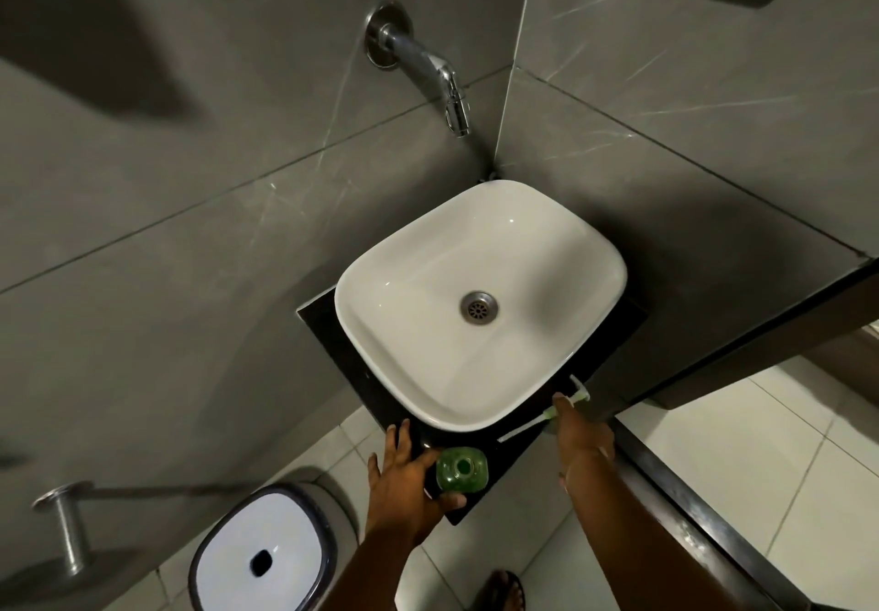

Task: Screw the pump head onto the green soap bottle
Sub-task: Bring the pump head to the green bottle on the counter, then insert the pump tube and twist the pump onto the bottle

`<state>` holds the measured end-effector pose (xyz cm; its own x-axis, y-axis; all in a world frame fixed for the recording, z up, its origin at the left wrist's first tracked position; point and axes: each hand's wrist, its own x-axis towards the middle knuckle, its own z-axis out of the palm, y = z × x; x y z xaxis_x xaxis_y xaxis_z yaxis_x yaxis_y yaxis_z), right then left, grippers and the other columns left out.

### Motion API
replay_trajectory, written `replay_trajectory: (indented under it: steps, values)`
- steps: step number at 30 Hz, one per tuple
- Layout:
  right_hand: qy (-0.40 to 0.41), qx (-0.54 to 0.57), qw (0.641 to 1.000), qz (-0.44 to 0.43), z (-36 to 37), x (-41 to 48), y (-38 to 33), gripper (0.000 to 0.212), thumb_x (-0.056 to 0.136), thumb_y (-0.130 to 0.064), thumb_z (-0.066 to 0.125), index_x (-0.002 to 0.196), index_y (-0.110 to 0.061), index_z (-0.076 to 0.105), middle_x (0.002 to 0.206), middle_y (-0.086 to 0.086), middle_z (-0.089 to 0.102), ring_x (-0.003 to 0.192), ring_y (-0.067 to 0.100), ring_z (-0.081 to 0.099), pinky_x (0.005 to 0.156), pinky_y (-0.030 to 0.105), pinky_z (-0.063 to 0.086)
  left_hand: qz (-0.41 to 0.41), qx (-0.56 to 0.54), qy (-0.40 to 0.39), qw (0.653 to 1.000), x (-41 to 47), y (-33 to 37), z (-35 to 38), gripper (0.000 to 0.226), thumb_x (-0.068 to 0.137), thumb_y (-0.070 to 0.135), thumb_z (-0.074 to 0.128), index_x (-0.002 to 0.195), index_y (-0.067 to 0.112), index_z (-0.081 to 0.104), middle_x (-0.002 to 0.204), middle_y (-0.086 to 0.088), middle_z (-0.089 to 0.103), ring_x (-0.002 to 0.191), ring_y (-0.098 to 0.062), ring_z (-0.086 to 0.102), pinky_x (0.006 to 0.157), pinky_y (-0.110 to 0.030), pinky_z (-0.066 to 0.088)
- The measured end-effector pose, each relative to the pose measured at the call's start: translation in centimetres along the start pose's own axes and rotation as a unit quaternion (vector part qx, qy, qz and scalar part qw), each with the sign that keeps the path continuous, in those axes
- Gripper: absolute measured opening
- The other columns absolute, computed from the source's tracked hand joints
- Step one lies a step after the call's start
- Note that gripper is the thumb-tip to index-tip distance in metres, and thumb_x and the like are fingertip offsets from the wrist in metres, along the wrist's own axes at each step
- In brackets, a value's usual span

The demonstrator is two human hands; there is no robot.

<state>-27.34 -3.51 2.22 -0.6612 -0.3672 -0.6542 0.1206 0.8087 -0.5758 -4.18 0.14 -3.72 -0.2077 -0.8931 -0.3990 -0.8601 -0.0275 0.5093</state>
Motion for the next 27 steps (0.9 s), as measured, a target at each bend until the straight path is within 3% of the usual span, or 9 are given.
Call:
replay_trajectory:
  steps: [2, 6, 8, 11, 13, 18, 22, 27]
  values:
    - [0.017, 0.066, 0.994, -0.082, -1.2, -2.2, 0.8, 0.036, 0.079, -0.048, 0.07, 0.065, -0.016, 0.063, 0.087, 0.015, 0.069, 0.072, 0.028, 0.062, 0.075, 0.041, 0.049, 0.004, 0.008, 0.003, 1.0, 0.1, -0.2, 0.2, 0.071, 0.064, 0.07, 0.067, 0.129, 0.048, 0.046, 0.162, -0.005, -0.004, 0.147, -0.024, -0.013, 0.118, -0.056, 0.001]
    - [-0.012, 0.073, 0.968, -0.24, -3.0, -8.2, 2.0, 0.047, 0.071, -0.069, 0.064, 0.095, -0.029, 0.068, 0.105, 0.001, 0.07, 0.098, 0.021, 0.066, 0.084, 0.046, 0.057, 0.018, 0.014, 0.01, 1.0, 0.2, -0.6, 0.3, 0.073, 0.064, 0.073, 0.063, 0.13, 0.049, 0.044, 0.162, -0.005, -0.003, 0.147, -0.023, -0.013, 0.117, -0.056, 0.0]
    - [-0.01, 0.06, 0.951, -0.304, -2.9, -10.2, 2.2, 0.045, 0.068, -0.074, 0.061, 0.093, -0.037, 0.066, 0.112, -0.006, 0.066, 0.103, 0.02, 0.063, 0.086, 0.046, 0.056, 0.021, 0.018, 0.017, 0.999, 0.2, -0.7, 0.4, 0.073, 0.064, 0.073, 0.062, 0.131, 0.049, 0.043, 0.162, -0.005, -0.001, 0.147, -0.023, -0.012, 0.117, -0.057, 0.001]
    - [0.006, 0.051, 0.923, -0.382, -1.5, -11.3, 2.7, 0.019, 0.068, -0.066, 0.063, 0.081, -0.052, 0.059, 0.11, -0.03, 0.053, 0.119, 0.014, 0.053, 0.096, 0.035, 0.042, 0.02, 0.026, 0.02, 0.999, 0.1, -0.7, 0.5, 0.075, 0.065, 0.073, 0.062, 0.133, 0.05, 0.041, 0.162, -0.004, -0.002, 0.147, -0.024, -0.012, 0.117, -0.057, 0.001]
    - [0.011, 0.066, 0.907, -0.416, -0.3, -11.0, 3.5, 0.016, 0.068, -0.055, 0.067, 0.081, -0.052, 0.058, 0.109, -0.036, 0.052, 0.125, 0.016, 0.05, 0.101, 0.036, 0.04, 0.017, 0.028, 0.018, 0.999, 0.1, -0.7, 0.5, 0.075, 0.066, 0.073, 0.061, 0.134, 0.05, 0.04, 0.162, -0.004, -0.003, 0.147, -0.024, -0.013, 0.117, -0.056, 0.0]
    - [-0.008, 0.012, 0.885, -0.466, 2.0, -8.7, 6.9, 0.032, 0.072, -0.044, 0.075, 0.099, -0.028, 0.071, 0.118, -0.01, 0.065, 0.13, 0.012, 0.045, 0.107, 0.06, 0.036, 0.009, 0.025, 0.017, 1.0, 0.2, -0.6, 0.8, 0.072, 0.067, 0.068, 0.064, 0.133, 0.051, 0.041, 0.162, -0.003, -0.004, 0.146, -0.022, -0.016, 0.117, -0.055, -0.003]
    - [-0.026, -0.092, 0.864, -0.495, 3.3, -7.7, 8.8, 0.036, 0.072, -0.042, 0.077, 0.105, -0.029, 0.071, 0.118, -0.022, 0.058, 0.13, 0.014, 0.044, 0.116, 0.055, 0.019, 0.013, 0.02, 0.024, 0.999, 0.2, -0.8, 1.0, 0.073, 0.067, 0.068, 0.065, 0.133, 0.049, 0.041, 0.162, -0.002, -0.004, 0.146, -0.021, -0.015, 0.117, -0.055, -0.004]
    - [-0.012, -0.162, 0.866, -0.473, 4.3, -7.7, 8.9, 0.031, 0.064, -0.035, 0.086, 0.089, -0.025, 0.069, 0.103, -0.004, 0.069, 0.125, 0.025, 0.051, 0.115, 0.059, 0.022, 0.014, 0.043, 0.029, 0.999, 0.2, -0.9, 1.1, 0.066, 0.071, 0.061, 0.066, 0.131, 0.043, 0.045, 0.162, -0.001, -0.004, 0.147, -0.022, -0.015, 0.118, -0.057, 0.0]
